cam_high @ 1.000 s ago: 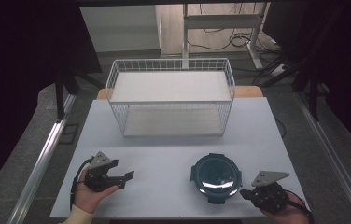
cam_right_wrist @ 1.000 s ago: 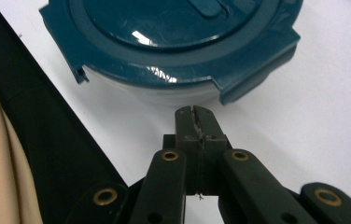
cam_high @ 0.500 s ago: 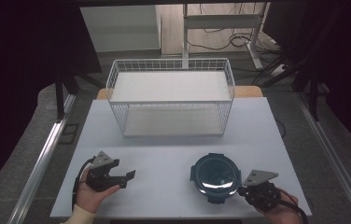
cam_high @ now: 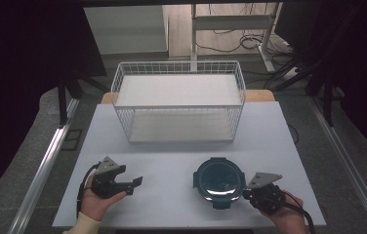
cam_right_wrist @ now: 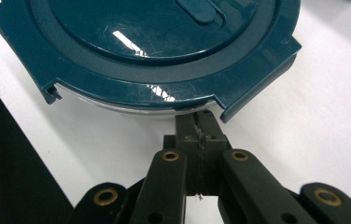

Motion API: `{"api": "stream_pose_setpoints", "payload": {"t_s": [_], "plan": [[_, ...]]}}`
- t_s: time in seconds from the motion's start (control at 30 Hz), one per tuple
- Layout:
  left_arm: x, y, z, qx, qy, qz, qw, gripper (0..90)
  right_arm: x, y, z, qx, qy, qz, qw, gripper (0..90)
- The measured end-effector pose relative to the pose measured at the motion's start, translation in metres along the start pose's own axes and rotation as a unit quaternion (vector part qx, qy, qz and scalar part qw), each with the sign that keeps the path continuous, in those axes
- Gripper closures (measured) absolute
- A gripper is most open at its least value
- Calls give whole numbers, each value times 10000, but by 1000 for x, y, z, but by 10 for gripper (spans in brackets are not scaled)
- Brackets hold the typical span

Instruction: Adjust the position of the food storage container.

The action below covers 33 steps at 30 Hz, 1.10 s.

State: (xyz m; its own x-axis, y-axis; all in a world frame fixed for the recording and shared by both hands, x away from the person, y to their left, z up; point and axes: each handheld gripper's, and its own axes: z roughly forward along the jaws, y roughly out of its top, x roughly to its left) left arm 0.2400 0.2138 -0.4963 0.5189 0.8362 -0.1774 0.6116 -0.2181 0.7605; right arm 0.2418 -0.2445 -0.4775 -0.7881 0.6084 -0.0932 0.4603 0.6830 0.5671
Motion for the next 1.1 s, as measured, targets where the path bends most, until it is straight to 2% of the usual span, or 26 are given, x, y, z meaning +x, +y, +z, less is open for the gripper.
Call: {"api": "stream_pose_setpoints", "payload": {"t_s": [0.23,0.47,0.67,0.83,1.1], "plan": [[2,1,1,6,-16,4,10000,197,7,12,8,-17,58,-126,9999,899],[1,2,1,-6,-22,-15,10000,197,14,26,18,10,-15,-212,9998,899],[2,1,3,14,-11,-28,10000,198,17,37,28,-45,76,-115,9999,899],[1,2,2,2,-10,-56,10000,198,22,50,35,-82,119,-259,9996,899],[2,1,2,-1,2,-90,10000,198,27,72,49,-101,194,-323,9992,899]]}}
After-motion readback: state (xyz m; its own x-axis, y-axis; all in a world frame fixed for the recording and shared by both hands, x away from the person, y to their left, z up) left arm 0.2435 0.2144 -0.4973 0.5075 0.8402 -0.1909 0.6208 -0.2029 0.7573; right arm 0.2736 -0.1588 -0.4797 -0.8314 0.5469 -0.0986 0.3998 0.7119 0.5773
